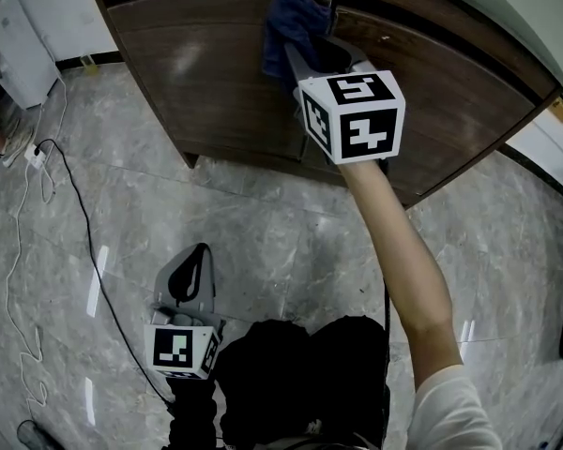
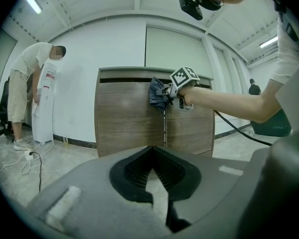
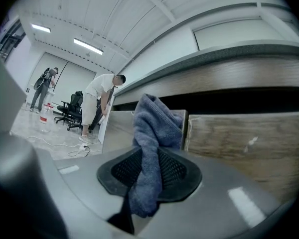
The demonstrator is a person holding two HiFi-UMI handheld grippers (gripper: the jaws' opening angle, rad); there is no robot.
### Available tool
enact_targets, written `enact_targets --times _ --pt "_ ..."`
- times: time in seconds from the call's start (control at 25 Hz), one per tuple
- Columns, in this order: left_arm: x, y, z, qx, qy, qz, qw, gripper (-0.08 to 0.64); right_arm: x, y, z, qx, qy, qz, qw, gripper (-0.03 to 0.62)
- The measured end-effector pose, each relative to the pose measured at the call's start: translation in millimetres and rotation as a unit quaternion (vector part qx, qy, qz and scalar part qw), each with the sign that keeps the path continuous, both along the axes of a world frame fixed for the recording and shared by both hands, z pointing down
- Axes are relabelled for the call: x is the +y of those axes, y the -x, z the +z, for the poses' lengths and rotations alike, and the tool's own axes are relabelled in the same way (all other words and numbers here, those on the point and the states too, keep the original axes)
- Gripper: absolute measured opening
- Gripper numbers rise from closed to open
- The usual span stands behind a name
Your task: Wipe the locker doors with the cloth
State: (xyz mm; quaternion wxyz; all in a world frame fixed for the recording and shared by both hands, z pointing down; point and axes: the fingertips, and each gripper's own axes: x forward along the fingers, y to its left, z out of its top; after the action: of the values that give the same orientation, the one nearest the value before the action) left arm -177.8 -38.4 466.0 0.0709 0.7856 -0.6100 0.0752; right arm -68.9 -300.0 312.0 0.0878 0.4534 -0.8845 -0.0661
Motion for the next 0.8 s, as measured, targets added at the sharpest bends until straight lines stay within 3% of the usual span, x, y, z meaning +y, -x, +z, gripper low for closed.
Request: enact_targets --times 0.44,0.8 --pt "0 12 9 0.004 0.008 -0.010 0.9999 0.002 0 8 88 0.018 0.044 0.003 0.999 0.092" --pt "-2 23 23 0.004 0.022 -0.018 0.9996 0.002 0 20 201 0.027 0.125 -0.009 0.992 0.092"
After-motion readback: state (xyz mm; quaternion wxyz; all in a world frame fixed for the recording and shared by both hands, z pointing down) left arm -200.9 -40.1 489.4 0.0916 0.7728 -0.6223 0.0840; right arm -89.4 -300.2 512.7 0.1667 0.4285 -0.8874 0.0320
